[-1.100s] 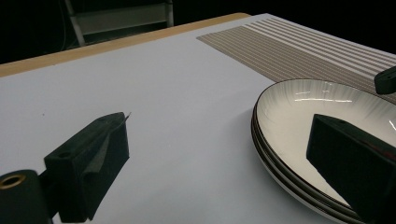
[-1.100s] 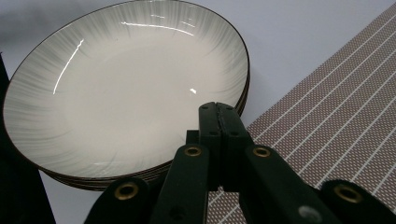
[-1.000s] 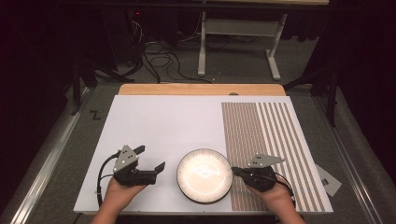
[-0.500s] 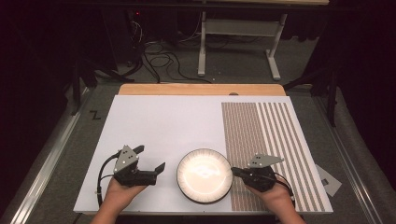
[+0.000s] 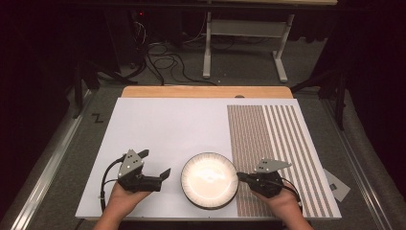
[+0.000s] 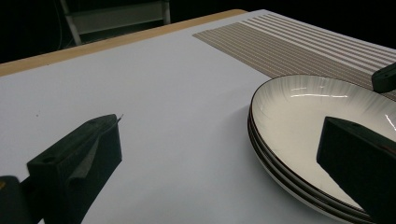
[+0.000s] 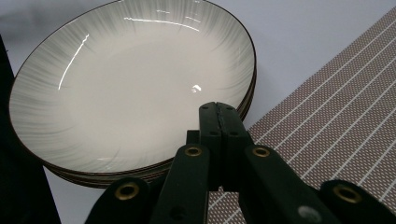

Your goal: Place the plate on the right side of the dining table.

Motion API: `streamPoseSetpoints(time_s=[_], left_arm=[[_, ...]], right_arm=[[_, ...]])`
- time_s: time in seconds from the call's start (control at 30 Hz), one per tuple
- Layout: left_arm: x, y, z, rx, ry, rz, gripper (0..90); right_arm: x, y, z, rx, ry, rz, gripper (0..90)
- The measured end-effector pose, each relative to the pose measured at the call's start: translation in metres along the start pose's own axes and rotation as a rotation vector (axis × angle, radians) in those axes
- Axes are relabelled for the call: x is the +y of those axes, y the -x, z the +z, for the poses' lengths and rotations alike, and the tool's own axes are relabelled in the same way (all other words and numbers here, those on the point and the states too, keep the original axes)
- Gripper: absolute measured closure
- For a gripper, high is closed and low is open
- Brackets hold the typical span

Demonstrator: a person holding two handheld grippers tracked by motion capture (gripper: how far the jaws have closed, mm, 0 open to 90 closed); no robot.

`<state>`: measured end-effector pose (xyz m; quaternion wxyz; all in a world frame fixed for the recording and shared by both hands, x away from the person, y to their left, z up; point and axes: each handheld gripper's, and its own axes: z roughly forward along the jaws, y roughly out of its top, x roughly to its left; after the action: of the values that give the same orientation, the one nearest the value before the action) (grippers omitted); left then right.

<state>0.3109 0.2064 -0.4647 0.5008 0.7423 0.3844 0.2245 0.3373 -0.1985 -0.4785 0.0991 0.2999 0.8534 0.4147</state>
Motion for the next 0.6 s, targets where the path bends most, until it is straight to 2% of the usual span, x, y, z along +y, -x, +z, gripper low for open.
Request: streamPoseSetpoints(time_s=[0.6], left_arm=[[0.0005, 0.0006, 0.0001, -0.01, 0.004, 0.001, 0.1]], right_arm=[[0.0, -0.0001, 0.0017, 0.0, 0.004, -0.004, 90.0]])
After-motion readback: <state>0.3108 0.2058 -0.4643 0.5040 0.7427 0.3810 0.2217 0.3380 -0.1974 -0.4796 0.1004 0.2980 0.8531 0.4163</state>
